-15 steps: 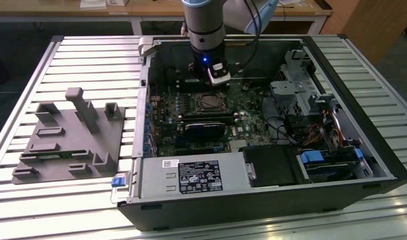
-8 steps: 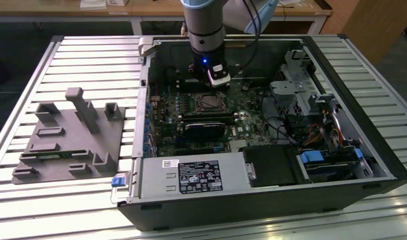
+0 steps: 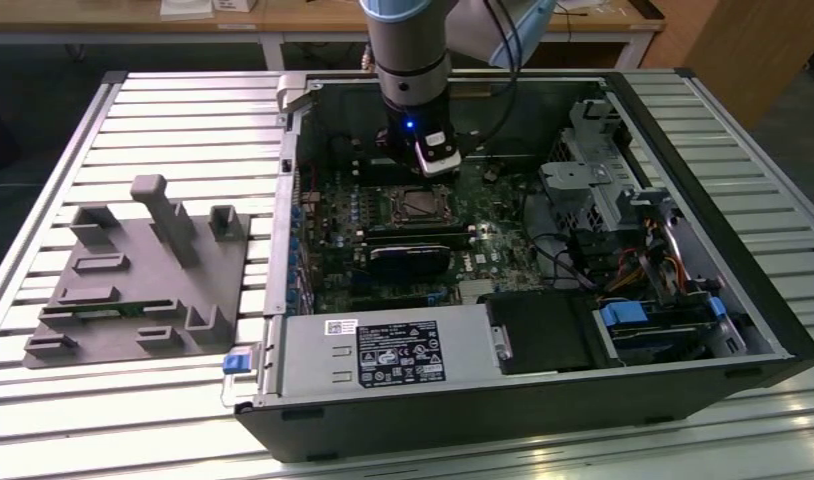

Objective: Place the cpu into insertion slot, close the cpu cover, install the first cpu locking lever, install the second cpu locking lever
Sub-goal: 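Install the first cpu locking lever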

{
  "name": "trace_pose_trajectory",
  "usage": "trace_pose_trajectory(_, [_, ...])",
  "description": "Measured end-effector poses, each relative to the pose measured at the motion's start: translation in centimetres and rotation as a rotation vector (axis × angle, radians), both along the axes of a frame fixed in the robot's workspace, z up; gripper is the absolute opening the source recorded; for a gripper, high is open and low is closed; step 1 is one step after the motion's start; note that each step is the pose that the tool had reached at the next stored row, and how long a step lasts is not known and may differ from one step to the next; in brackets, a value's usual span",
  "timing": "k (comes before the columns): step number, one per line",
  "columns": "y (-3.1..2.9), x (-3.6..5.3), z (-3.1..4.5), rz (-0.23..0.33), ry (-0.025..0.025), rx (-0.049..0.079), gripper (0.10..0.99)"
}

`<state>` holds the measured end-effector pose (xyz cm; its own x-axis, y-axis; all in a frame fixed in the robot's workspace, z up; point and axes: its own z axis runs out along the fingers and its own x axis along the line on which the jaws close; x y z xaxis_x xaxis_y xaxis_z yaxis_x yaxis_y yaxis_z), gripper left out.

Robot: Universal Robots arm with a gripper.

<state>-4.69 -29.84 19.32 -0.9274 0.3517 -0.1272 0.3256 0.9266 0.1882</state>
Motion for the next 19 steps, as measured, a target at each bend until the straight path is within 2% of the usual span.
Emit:
trace_pose_trajectory(3, [0.02,0.01,0.16,0.0,-0.0006,0.001,0.106])
trace_pose_trajectory(10, [0.01,0.0,2.11,0.0,-0.0003,0.001,0.106])
trace_pose_trajectory(13, [0.01,0.0,2.71,0.0,-0.0002,0.001,0.106])
trace_pose_trajectory(19, [0.01,0.01,2.73,0.0,-0.0003,0.0,0.106])
